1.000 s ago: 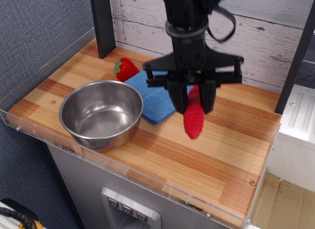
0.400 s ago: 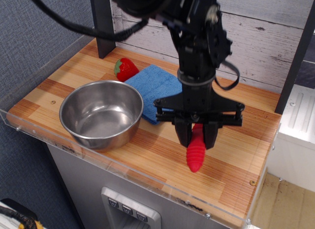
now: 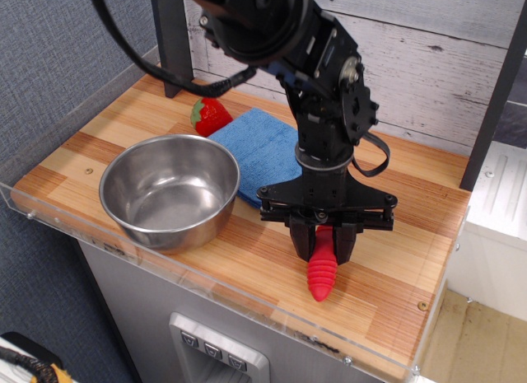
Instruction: Move the spoon to the right of the bowl
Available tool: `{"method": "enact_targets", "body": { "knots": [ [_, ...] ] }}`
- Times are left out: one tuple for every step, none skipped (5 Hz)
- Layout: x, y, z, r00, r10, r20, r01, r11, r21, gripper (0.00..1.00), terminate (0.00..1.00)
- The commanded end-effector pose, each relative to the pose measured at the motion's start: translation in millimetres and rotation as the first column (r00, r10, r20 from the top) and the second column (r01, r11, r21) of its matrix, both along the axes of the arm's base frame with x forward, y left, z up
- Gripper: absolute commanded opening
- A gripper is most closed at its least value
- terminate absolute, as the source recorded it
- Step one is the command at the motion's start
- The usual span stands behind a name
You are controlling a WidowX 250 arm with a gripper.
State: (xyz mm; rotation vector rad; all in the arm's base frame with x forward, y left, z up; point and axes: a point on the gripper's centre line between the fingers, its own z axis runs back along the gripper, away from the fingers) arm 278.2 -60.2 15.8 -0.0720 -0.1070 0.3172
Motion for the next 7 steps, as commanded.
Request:
{"method": "enact_targets", "body": {
  "knots": [
    [-1,11,10,0.999,0.036,0.021,-0.036,0.999,0.005,1.0,0.0],
    [-2,12,11,0.999,0.044,0.027,-0.044,0.999,0.001,1.0,0.0],
    [-3,13,13,0.998,0.047,0.033,-0.047,0.999,0.001,1.0,0.0],
    [-3,15,20,0.998,0.052,0.045,-0.051,0.999,-0.013,1.0,0.0],
    [0,16,37,0.994,0.053,0.091,-0.051,0.998,-0.021,1.0,0.0],
    [2,22,61,0.988,0.084,0.133,-0.078,0.996,-0.046,1.0,0.0],
    [5,28,98,0.981,0.114,0.156,-0.1,0.99,-0.096,1.0,1.0]
  ]
}}
